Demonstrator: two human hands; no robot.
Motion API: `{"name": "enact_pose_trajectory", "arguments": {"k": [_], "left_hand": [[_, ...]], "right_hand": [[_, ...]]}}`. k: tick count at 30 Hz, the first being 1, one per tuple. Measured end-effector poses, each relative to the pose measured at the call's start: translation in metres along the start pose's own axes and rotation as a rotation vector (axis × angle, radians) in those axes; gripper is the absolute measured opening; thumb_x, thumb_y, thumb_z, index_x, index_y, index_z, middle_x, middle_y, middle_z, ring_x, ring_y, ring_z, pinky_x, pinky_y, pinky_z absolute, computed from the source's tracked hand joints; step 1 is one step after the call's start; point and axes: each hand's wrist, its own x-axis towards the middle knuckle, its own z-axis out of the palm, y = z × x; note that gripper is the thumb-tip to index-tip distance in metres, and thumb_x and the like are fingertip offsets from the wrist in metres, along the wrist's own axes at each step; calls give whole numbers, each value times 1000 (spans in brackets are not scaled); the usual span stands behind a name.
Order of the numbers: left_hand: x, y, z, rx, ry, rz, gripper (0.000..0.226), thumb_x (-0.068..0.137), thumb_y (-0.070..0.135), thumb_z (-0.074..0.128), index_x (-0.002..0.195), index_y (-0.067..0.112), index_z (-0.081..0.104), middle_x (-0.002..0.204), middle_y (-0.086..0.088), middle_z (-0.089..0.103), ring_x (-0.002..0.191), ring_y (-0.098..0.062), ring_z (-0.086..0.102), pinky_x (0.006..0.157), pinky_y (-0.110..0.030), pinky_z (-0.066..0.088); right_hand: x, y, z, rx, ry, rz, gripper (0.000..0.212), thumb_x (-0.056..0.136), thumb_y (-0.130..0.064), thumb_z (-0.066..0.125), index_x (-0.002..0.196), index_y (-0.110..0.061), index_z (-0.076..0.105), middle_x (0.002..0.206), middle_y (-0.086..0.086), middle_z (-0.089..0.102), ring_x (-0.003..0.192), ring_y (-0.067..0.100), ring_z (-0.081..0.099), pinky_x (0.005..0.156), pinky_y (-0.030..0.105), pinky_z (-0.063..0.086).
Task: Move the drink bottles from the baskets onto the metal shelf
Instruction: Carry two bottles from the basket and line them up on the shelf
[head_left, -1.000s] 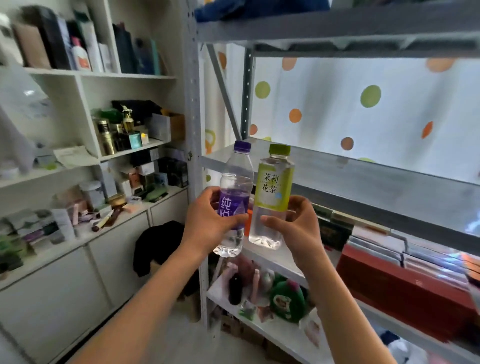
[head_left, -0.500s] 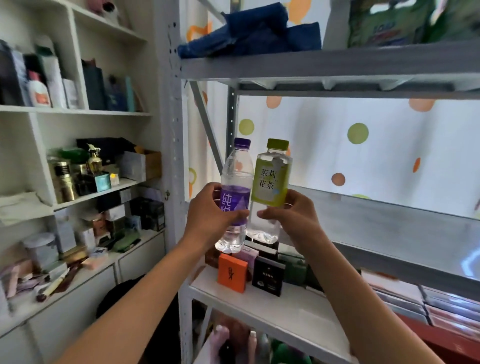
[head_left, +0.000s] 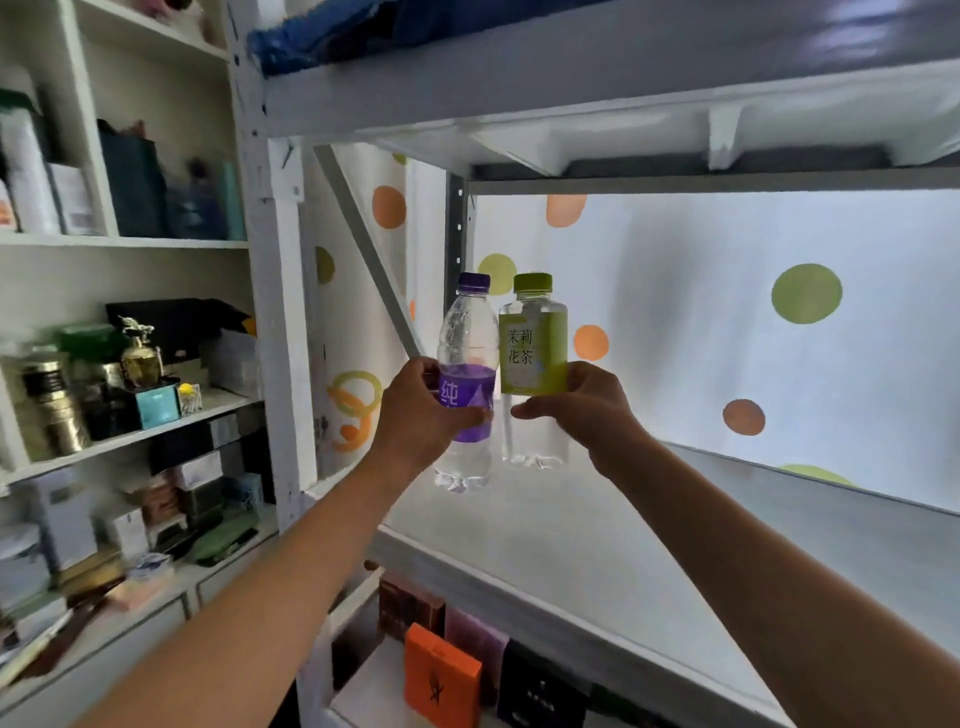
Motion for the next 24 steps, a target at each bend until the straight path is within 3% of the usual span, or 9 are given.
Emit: {"name": "enact_pose_trajectory", "arguments": {"k": [4, 7, 14, 18, 24], "left_hand": [[56, -19, 30, 80, -12, 14, 67, 62, 27, 90, 112, 21, 46, 107, 6, 58, 94, -16, 59, 64, -15, 47], [97, -37, 50, 113, 20, -3, 65, 63, 24, 89, 112, 19, 47, 108, 3, 58, 96, -20, 60, 75, -25, 49], [155, -83, 85, 114, 99, -68, 59, 65, 25, 88, 107, 22, 47, 108, 3, 60, 95, -20, 60, 78, -28, 52], [179, -101, 99, 126, 118, -88, 62, 69, 27, 86, 119, 18, 52, 116, -1, 62, 102, -23, 61, 86, -38, 56], [207, -114, 116, 214, 105, -77, 67, 73, 33, 83, 128, 17, 50, 123, -1, 61, 109, -23, 59, 90, -36, 53]], "right_hand": [[67, 15, -5, -49, -49, 3, 44, 62, -8, 90, 102, -13, 72, 96, 3, 73, 80, 13, 63, 63, 20, 47], [113, 33, -4, -90, -47, 2, 48, 58, -8, 91, 103, -10, 74, 95, 4, 75, 87, 21, 68, 69, 25, 50], [174, 61, 6, -198, -75, 10, 52, 57, -10, 93, 104, -9, 70, 96, 5, 73, 89, 23, 67, 73, 26, 47], [199, 76, 11, -294, -98, -24, 55, 56, -15, 93, 105, -11, 68, 97, 3, 72, 91, 22, 67, 76, 29, 52], [227, 92, 29, -314, -105, -38, 48, 61, -14, 90, 104, -11, 67, 96, 4, 71, 89, 23, 67, 77, 34, 55]]}}
